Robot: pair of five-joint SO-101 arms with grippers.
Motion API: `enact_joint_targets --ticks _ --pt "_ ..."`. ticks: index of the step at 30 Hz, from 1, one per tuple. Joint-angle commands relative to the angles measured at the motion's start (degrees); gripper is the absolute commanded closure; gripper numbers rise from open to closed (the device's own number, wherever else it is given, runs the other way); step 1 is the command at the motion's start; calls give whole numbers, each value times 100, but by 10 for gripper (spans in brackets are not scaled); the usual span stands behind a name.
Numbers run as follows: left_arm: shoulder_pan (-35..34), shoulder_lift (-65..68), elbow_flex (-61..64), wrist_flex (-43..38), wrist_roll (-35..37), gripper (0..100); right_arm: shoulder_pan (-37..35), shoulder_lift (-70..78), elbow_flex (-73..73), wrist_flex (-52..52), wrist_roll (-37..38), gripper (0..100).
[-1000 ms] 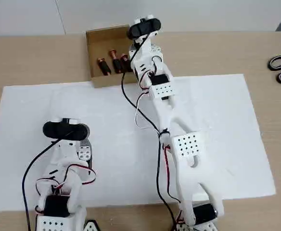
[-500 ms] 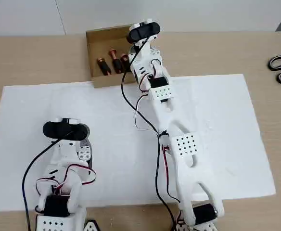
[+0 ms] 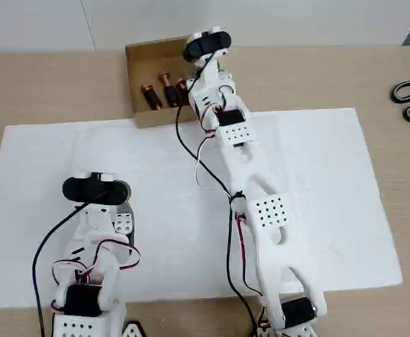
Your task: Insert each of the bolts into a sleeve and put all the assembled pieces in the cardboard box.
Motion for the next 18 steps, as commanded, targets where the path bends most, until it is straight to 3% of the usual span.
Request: enact_joint_targets --ticks 1,14,18 --pt "-18 -97 -31 26 -26 994 -22 -119 -519 312 -70 772" --pt "-26 -97 -31 26 -26 994 13 -163 -1222 426 -70 775" --pt "-26 -97 -31 26 -26 994 -22 -171 -2110 1604 -70 775"
